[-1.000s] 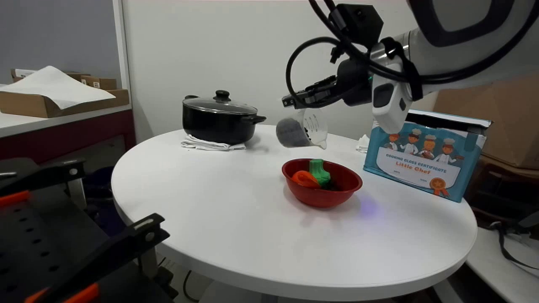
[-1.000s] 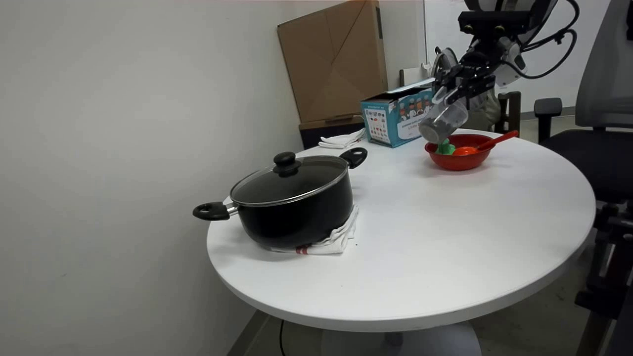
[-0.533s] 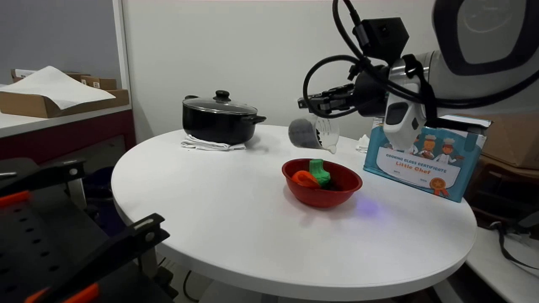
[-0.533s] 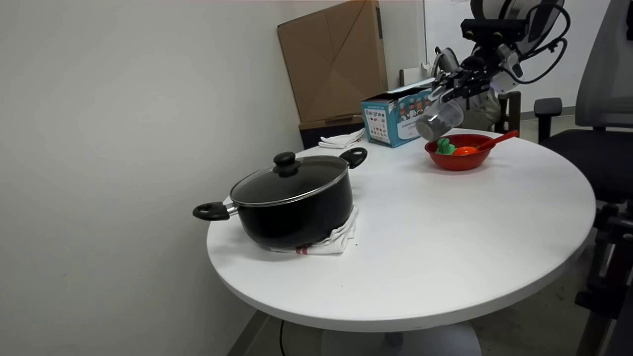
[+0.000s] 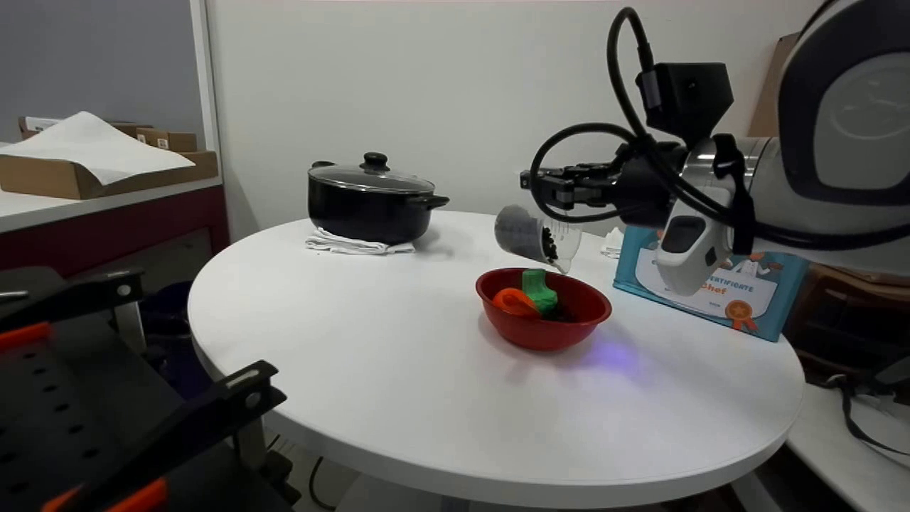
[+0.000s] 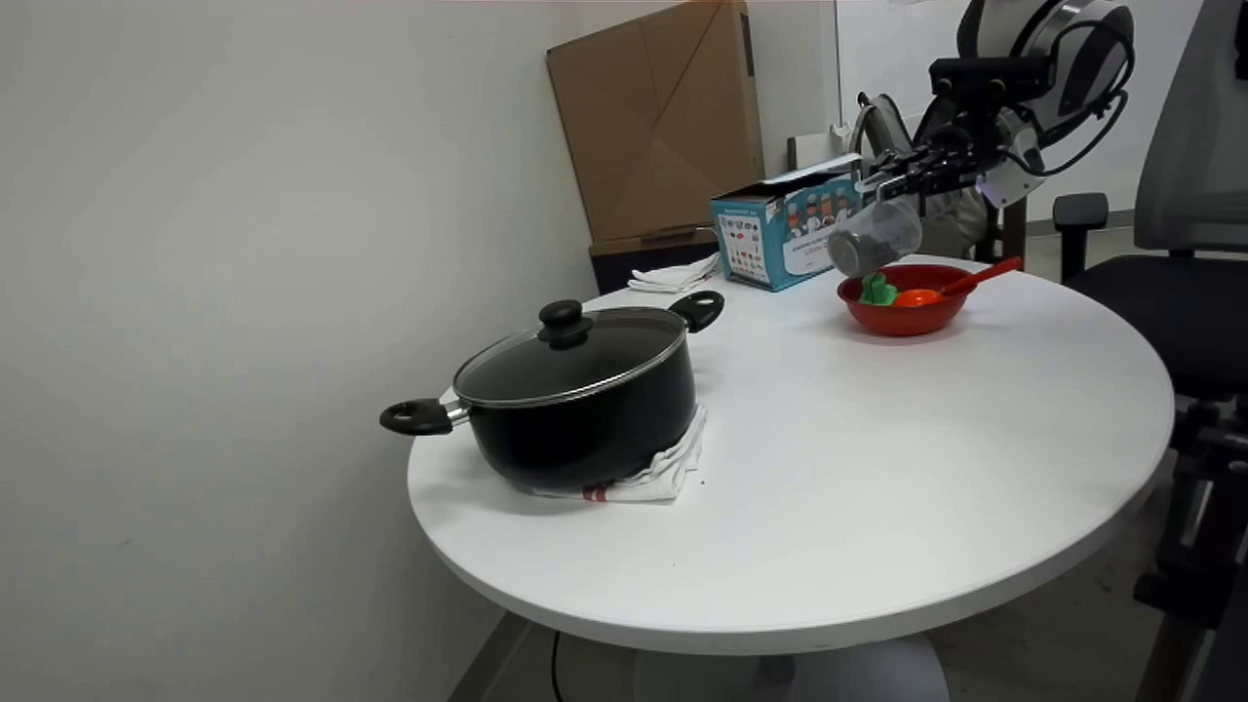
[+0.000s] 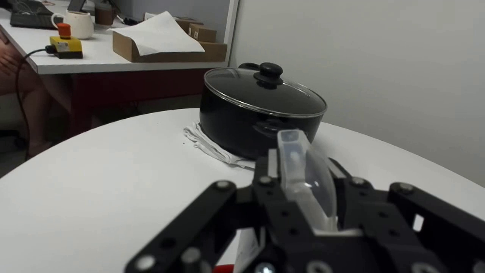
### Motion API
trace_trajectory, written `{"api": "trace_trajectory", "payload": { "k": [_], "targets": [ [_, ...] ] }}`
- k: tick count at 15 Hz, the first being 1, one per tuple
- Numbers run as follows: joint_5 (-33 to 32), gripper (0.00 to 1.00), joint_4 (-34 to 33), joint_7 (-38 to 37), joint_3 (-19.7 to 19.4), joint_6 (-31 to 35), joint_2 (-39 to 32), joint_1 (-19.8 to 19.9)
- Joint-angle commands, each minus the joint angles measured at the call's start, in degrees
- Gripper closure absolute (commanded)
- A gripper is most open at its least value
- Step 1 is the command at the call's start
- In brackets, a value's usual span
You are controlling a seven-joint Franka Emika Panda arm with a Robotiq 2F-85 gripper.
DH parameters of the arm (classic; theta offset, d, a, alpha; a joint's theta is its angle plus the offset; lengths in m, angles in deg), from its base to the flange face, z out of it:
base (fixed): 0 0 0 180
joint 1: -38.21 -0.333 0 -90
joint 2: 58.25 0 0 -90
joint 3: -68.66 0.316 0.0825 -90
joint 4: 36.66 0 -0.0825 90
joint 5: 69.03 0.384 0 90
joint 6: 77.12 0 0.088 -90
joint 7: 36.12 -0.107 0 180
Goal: Pour some of the contents in the clear jug into the red bowl
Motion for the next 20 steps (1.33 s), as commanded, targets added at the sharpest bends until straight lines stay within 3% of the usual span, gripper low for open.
{"api": "trace_trajectory", "payload": {
  "k": [1, 11, 20],
  "targets": [
    [2.1, 0.87, -4.4, -2.6, -0.4, -5.4, -3.4, 0.9],
    [4.9, 0.87, -8.9, -6.7, -0.5, -14.1, -8.4, 2.1],
    [7.0, 0.88, -11.3, -9.7, -0.5, -17.7, -11.8, 3.4]
  ]
}}
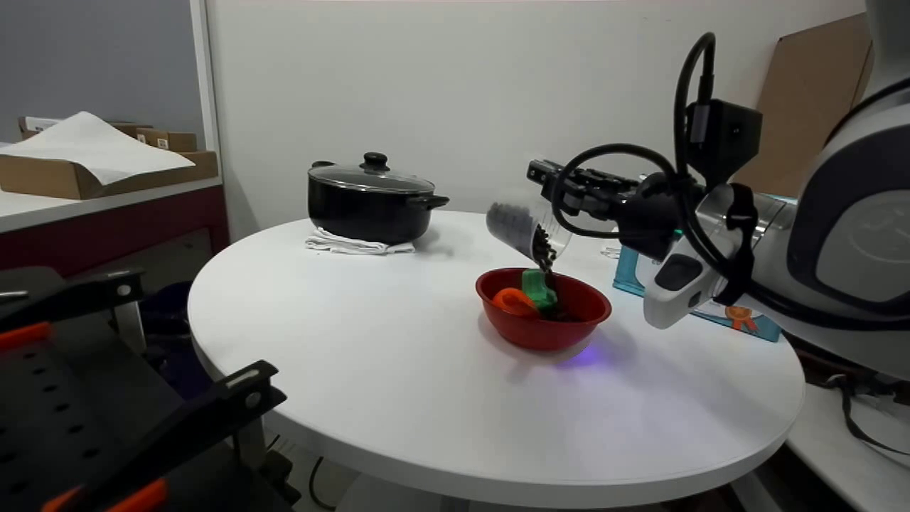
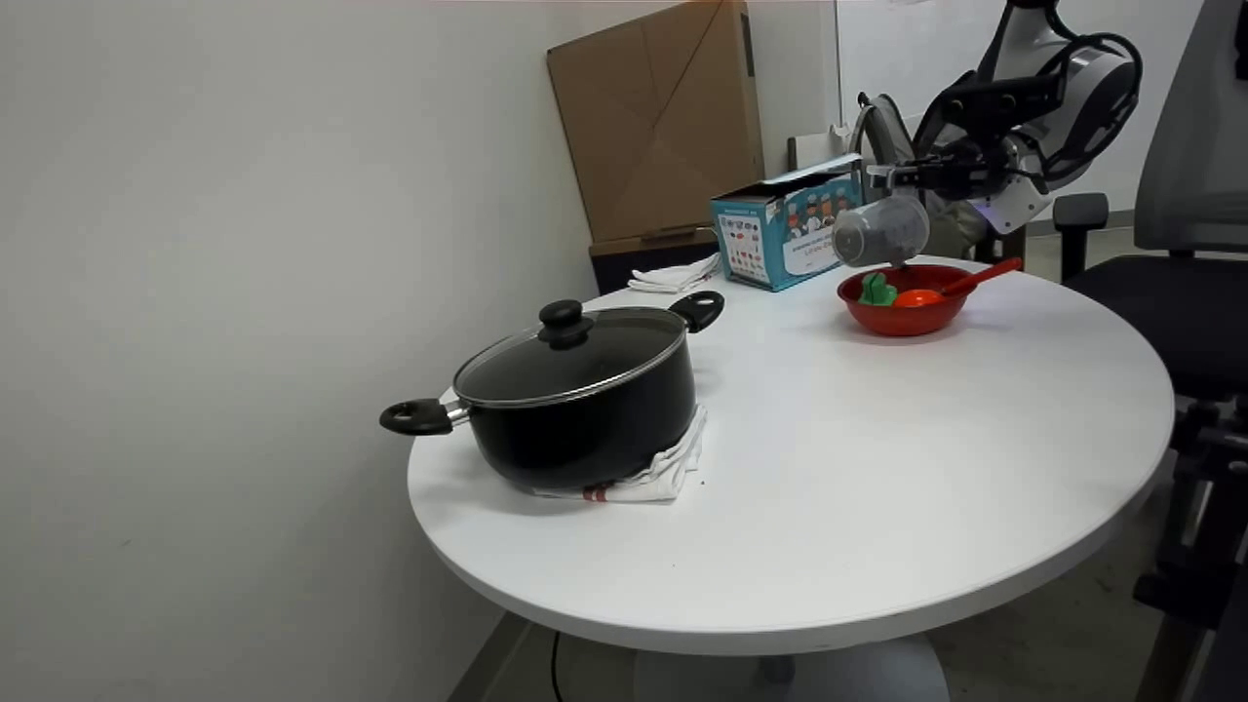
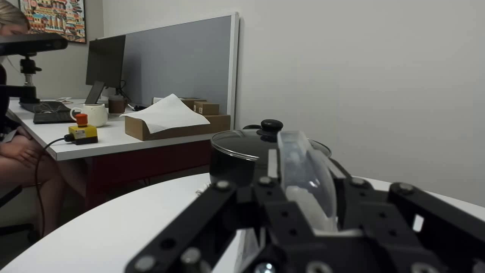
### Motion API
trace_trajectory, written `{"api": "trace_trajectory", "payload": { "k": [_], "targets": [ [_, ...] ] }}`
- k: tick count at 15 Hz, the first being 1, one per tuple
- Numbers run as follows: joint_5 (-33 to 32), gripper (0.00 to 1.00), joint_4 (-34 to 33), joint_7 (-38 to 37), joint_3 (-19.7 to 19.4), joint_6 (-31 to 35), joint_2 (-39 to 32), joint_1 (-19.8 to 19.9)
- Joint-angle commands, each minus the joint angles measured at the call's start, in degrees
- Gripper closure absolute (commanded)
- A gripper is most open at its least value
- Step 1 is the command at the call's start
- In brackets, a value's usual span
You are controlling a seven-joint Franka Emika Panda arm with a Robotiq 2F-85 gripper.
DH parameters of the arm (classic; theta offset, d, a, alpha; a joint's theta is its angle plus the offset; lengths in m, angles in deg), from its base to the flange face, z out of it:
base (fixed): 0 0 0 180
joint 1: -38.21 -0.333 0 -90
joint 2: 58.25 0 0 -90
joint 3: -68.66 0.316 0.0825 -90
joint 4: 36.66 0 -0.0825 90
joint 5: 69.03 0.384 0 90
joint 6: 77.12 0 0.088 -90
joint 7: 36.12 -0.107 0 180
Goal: Pour some of the contents in the clear jug into the red bowl
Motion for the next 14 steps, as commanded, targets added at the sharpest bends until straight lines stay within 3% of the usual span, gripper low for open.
{"api": "trace_trajectory", "payload": {
  "k": [1, 14],
  "targets": [
    [2.0, 0.88, -2.8, -2.2, -0.3, -2.9, -1.9, 0.4],
    [3.9, 0.88, -3.2, -3.7, -0.1, -4.3, -2.5, 0.3]
  ]
}}
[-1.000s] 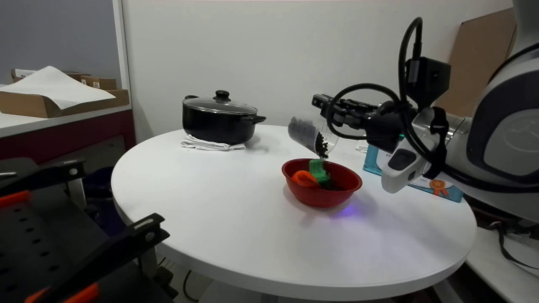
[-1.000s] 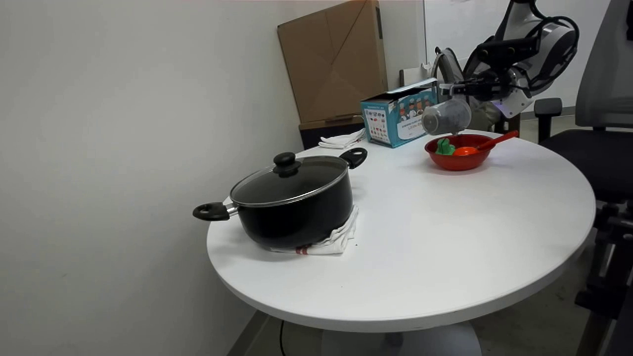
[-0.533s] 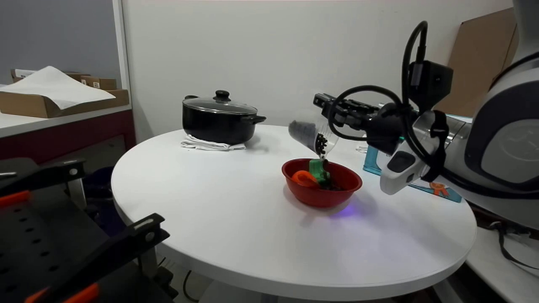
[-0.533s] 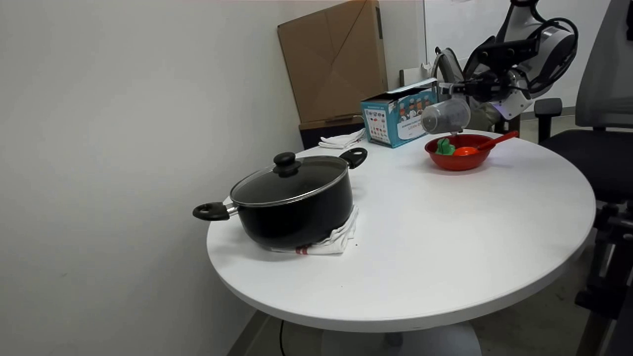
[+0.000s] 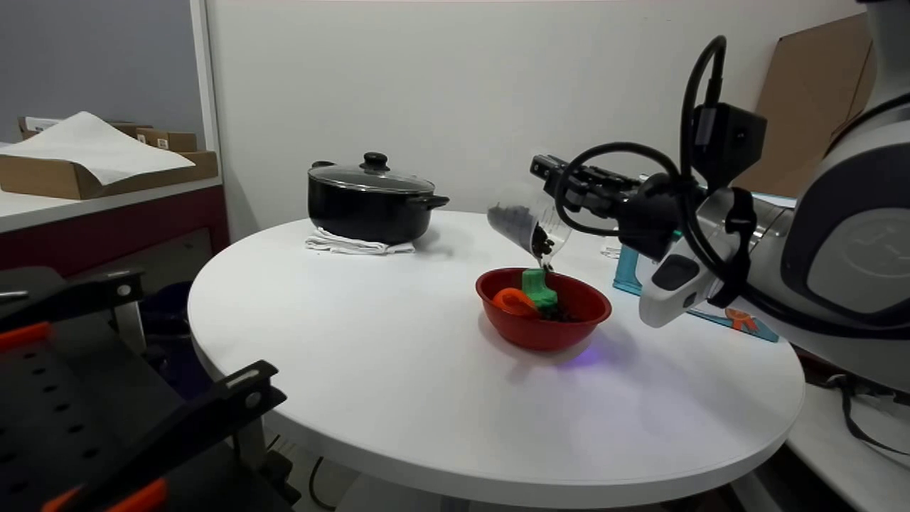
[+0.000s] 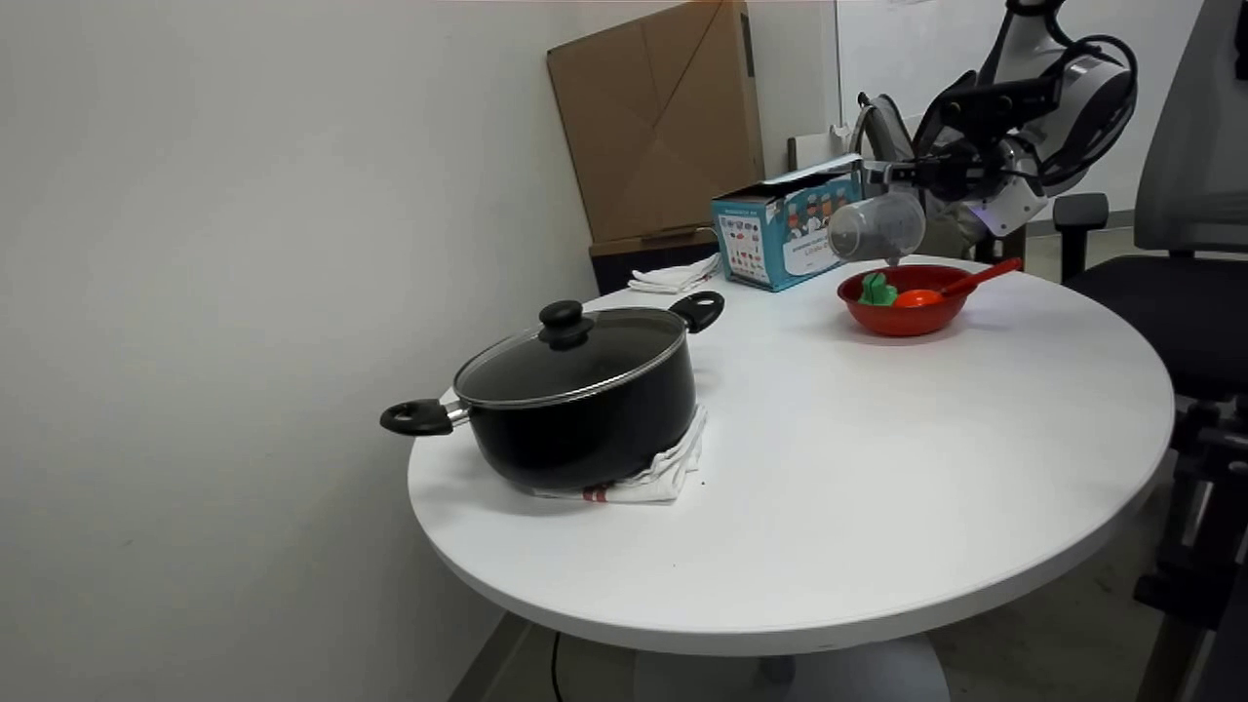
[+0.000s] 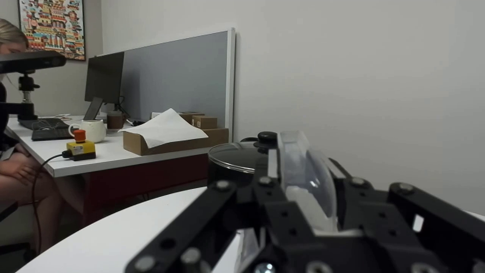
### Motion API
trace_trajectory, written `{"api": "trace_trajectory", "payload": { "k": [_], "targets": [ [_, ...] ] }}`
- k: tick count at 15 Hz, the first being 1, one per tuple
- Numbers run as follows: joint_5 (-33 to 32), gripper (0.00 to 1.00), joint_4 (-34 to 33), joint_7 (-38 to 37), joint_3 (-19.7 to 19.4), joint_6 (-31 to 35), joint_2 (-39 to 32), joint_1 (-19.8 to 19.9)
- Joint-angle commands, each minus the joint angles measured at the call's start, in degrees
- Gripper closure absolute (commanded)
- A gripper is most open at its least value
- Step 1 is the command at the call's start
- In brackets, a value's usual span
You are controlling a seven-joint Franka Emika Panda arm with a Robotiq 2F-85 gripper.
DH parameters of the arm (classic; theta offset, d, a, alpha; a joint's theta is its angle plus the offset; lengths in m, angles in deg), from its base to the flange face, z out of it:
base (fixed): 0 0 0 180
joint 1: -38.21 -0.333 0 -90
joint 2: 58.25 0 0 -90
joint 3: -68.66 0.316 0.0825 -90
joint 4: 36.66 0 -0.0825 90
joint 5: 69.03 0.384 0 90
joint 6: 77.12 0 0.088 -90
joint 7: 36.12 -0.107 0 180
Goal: Pour some of the contents in the clear jug into the red bowl
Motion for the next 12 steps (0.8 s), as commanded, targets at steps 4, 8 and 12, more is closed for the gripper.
{"api": "trace_trajectory", "payload": {
  "k": [4, 8, 12],
  "targets": [
    [2.4, 0.89, -2.1, -2.0, 0.2, -2.8, -1.5, 0.3],
    [3.0, 0.89, -2.1, -2.4, 0.2, -3.4, -2.1, 0.2],
    [3.4, 0.89, -1.8, -2.6, -0.1, -2.7, -2.1, -0.1]
  ]
}}
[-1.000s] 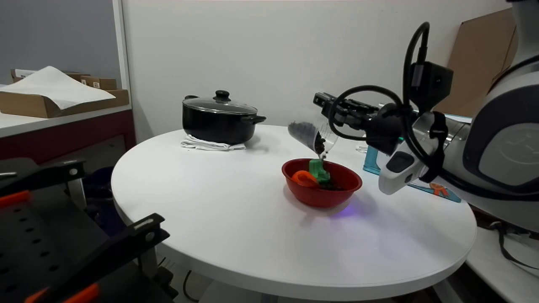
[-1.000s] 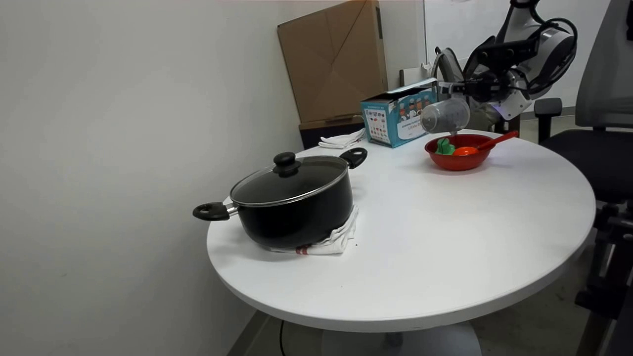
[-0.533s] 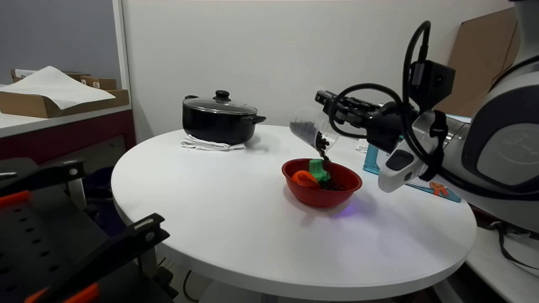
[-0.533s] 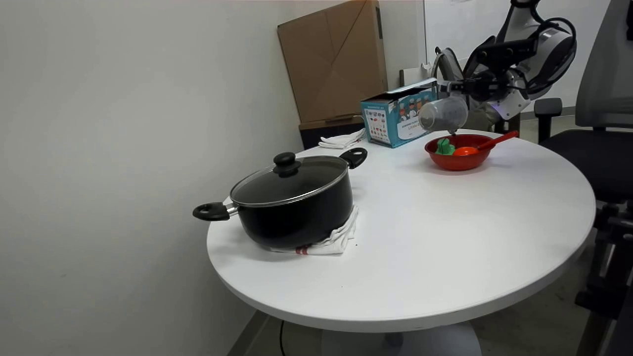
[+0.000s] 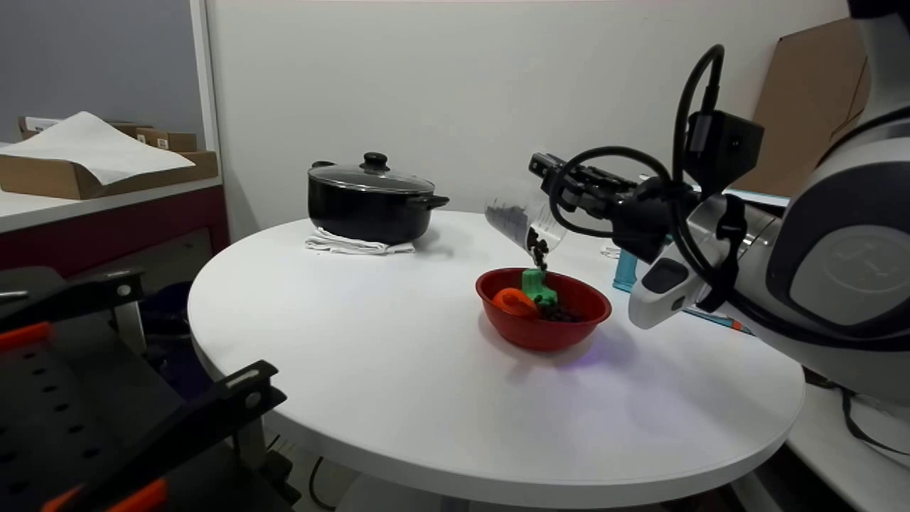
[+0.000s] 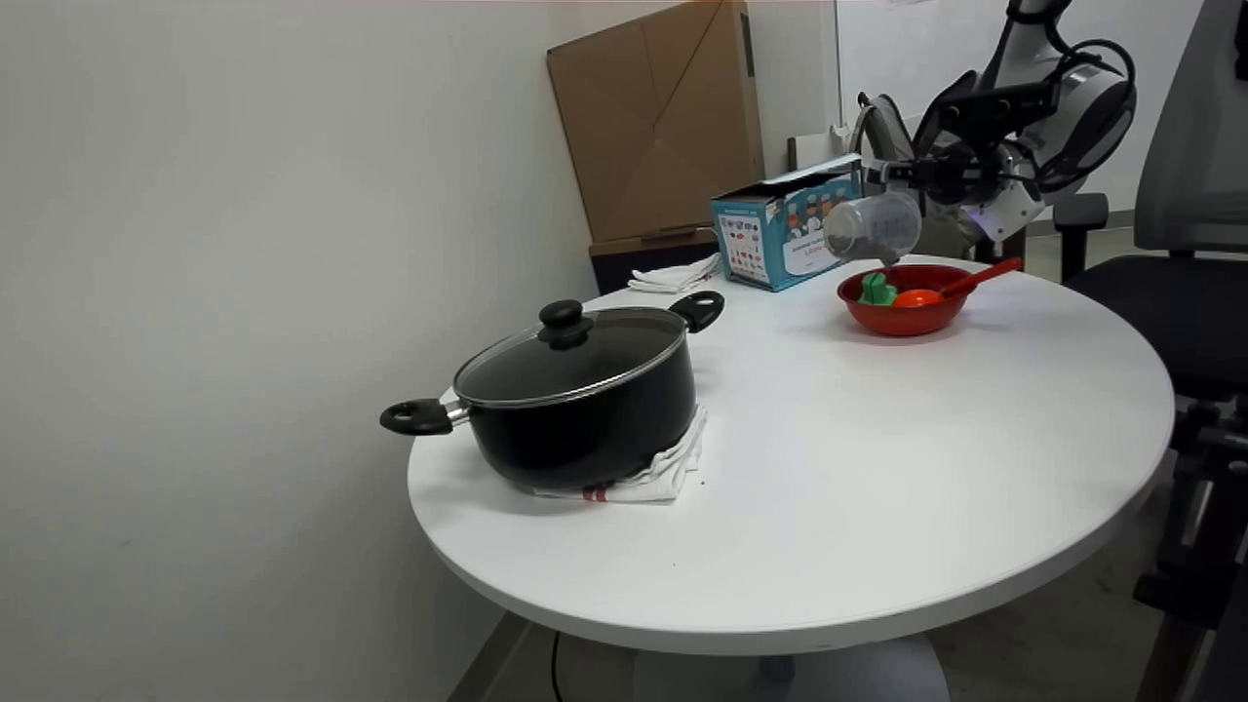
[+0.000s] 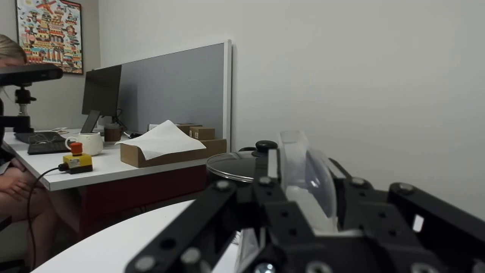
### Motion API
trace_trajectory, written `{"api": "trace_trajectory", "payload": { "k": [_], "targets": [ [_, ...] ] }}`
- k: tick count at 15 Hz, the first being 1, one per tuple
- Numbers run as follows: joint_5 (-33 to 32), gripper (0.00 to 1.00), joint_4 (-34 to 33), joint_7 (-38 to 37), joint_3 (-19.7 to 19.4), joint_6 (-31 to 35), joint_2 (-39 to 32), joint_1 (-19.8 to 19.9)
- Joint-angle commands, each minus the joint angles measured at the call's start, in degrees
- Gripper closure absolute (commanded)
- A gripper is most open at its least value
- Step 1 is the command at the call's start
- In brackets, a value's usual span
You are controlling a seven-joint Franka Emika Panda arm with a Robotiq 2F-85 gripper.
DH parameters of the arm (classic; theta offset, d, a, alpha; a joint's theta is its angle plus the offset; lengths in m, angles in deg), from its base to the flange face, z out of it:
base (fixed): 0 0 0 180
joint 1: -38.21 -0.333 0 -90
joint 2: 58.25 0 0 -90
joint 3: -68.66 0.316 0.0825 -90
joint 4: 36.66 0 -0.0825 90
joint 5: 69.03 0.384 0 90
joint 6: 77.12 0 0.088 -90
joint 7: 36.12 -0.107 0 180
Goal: Pour some of the contents in the clear jug into the red bowl
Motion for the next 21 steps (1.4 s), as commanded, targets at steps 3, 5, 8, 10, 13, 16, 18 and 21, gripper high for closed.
{"api": "trace_trajectory", "payload": {
  "k": [3, 5, 8, 10, 13, 16, 18, 21],
  "targets": [
    [1.1, 0.88, -1.1, -0.4, -1.6, 0.9, 0.5, -1.1],
    [0.3, 0.88, -0.7, 0.9, -2.8, 3.1, 2.4, -2.1],
    [-0.6, 0.88, -0.1, 1.7, -4.2, 6.6, 5.4, -3.7],
    [-1.6, 0.88, 0.2, 2.3, -4.7, 9.0, 7.5, -4.9],
    [-4.1, 0.88, 1.2, 3.3, -5.1, 12.6, 10.7, -7.1],
    [-8.4, 0.88, 2.6, 5.1, -5.1, 16.1, 13.6, -9.9],
    [-13.3, 0.88, 4.1, 7.2, -5.2, 19.1, 16.2, -12.9],
    [-18.9, 0.87, 8.0, 8.6, -4.6, 25.3, 21.1, -17.9]
  ]
}}
